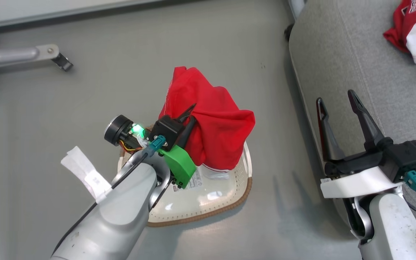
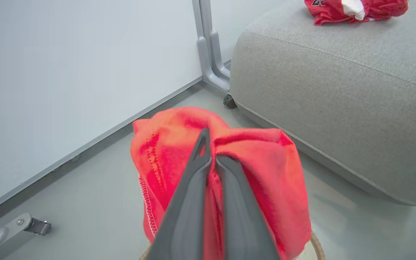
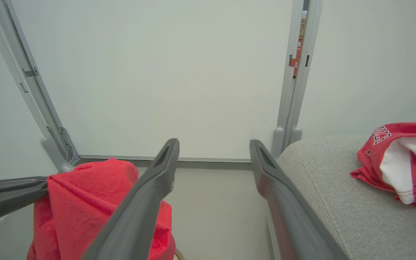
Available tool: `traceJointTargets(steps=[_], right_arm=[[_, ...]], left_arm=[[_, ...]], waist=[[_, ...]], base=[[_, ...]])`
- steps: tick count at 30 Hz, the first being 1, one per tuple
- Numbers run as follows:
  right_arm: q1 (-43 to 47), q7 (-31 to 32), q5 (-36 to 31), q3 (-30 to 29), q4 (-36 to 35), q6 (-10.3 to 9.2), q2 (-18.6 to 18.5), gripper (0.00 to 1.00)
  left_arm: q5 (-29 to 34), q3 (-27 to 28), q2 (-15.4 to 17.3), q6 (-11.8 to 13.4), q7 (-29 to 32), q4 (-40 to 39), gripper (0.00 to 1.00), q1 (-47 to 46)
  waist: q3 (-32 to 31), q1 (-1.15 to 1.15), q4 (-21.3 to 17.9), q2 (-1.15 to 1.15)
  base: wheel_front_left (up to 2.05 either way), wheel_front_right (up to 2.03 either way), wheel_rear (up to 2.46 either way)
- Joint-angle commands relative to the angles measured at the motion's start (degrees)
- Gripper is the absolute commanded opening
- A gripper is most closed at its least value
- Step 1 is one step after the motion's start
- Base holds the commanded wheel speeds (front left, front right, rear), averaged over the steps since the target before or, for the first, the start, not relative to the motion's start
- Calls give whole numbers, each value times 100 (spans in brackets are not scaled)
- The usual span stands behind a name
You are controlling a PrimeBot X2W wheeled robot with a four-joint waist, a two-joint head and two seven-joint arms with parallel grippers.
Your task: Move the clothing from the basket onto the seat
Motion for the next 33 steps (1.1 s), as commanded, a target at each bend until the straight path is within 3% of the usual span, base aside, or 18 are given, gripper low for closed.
traceJointTargets(steps=[1,14,33], right_arm=[[118,-13,36,4,17,-4,-17,100],[406,-13,136,114,47,-4,-17,100],[663,-13,236,258,25,-4,-17,100]], left_arm=[[19,98,-3,28,-18,-112,0,130],[225,785,-125,-19,-18,-1153,0,388],[401,914,-231,-121,-19,-1821,0,12]], waist=[[-385,0,154,0],[-951,0,148,0],[-1384,0,131,0]], base=[[0,0,0],[0,0,0],[0,0,0]])
